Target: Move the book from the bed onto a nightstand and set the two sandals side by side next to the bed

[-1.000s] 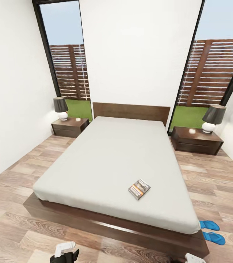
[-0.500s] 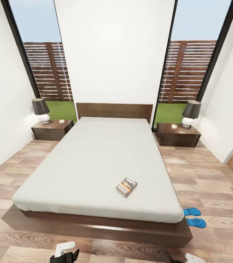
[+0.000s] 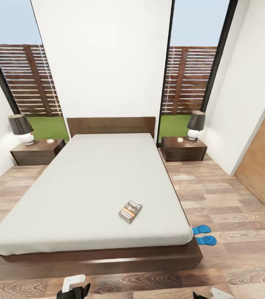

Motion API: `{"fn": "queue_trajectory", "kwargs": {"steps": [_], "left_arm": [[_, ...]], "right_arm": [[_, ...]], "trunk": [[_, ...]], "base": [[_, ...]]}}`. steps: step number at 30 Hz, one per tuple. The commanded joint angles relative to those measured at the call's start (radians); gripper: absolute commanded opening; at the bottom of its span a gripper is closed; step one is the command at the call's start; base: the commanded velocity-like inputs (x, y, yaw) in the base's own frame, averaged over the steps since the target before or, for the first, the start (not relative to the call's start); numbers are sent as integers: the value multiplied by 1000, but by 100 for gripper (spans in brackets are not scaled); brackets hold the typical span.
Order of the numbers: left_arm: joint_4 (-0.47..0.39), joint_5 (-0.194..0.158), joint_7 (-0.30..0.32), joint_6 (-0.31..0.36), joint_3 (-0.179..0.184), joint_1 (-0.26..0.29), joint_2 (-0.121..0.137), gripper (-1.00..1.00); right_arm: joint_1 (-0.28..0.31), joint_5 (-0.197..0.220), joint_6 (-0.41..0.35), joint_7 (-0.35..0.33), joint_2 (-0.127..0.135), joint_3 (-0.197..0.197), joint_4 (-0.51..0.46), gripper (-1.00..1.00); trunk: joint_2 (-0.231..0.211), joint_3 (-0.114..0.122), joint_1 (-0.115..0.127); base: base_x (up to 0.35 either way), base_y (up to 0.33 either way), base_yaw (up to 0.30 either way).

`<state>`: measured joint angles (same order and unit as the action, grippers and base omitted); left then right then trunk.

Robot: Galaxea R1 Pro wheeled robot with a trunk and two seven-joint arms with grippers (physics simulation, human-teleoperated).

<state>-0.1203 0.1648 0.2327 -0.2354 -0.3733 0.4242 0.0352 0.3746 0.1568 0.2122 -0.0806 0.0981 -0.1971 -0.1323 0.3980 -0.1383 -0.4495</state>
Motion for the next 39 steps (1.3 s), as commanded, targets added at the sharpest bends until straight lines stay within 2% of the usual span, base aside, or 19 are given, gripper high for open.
{"fn": "queue_trajectory", "kwargs": {"steps": [1,9,39], "left_arm": [[1,10,4,-4,-9,1,0,100],[1,10,4,-4,-9,1,0,100],[1,10,7,-1,-9,1,-3,100]], "right_arm": [[1,10,4,-8,0,-4,2,100],[1,10,4,-8,0,-4,2,100],[1,10,4,-8,0,-4,2,100]], "trunk": [[2,-2,-1],[2,-3,-1],[2,-3,-1]], "base": [[0,0,-249],[0,0,-97],[13,0,-2]]}}
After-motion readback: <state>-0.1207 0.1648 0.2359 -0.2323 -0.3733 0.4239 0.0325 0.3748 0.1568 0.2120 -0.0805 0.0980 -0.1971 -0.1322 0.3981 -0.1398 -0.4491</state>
